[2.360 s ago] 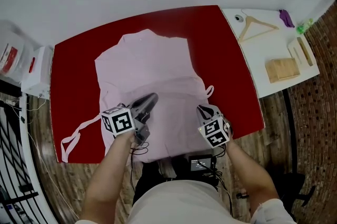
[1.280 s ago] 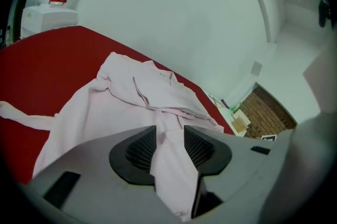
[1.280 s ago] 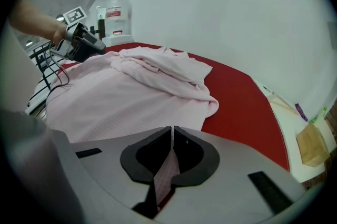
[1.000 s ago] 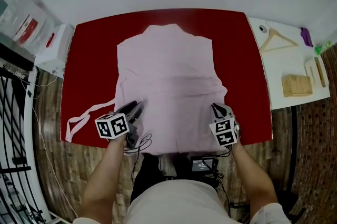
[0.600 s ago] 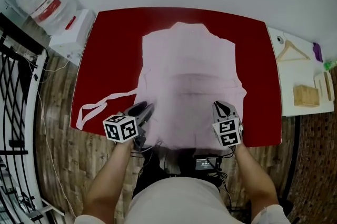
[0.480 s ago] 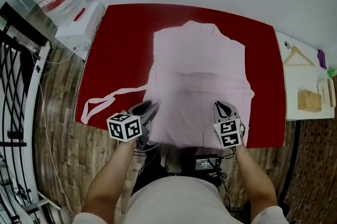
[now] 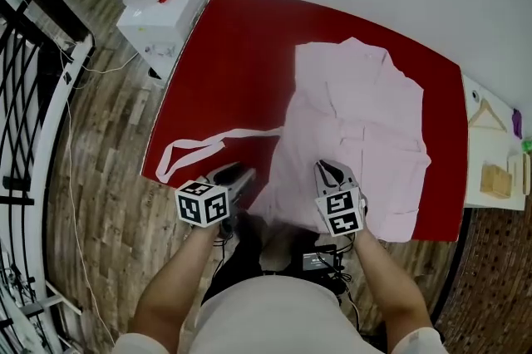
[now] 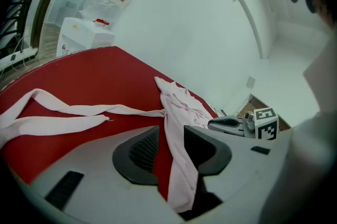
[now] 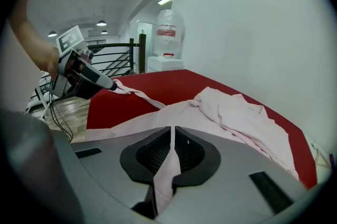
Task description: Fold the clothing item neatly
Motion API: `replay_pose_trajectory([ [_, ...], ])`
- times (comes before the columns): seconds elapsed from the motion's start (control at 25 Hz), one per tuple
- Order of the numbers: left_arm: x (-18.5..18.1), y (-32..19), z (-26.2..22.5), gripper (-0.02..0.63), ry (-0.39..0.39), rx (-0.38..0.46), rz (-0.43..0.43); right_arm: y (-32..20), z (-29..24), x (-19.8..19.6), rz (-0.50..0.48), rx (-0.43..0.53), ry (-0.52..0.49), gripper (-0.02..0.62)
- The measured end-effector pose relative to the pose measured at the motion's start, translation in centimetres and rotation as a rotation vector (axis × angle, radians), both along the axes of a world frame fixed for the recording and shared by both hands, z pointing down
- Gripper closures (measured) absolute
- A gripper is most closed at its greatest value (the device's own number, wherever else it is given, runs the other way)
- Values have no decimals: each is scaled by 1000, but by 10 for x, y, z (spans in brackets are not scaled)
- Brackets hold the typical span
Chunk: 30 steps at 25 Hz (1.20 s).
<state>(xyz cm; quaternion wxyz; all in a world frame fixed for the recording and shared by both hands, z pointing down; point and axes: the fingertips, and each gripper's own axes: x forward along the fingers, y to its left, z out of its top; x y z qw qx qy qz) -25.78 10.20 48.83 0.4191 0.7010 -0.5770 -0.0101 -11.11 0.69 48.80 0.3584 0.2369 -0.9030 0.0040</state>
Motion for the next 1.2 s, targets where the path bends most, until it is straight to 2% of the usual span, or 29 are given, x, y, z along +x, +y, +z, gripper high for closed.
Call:
replay_pose_trajectory([
  [0.28,-45,32,12,462,27,-5,-45,36,17,-76,-115,-15,37,572],
  [0.44,-63,50,15,462,50,-7,-71,61,28,-120,-219,-17,73,572],
  [0.72,-84,75,22,462,74,-15,-102,95,54,-192,-444,101,196,572],
  [0.92,-91,83,25,462,90,-13,-113,98,66,-224,-536,188,268,558],
  [1.04,-94,86,27,462,100,-12,-121,96,76,-234,-565,188,307,520],
  [1.2,-100,90,29,462,104,-13,-135,90,81,-241,-573,181,339,502],
])
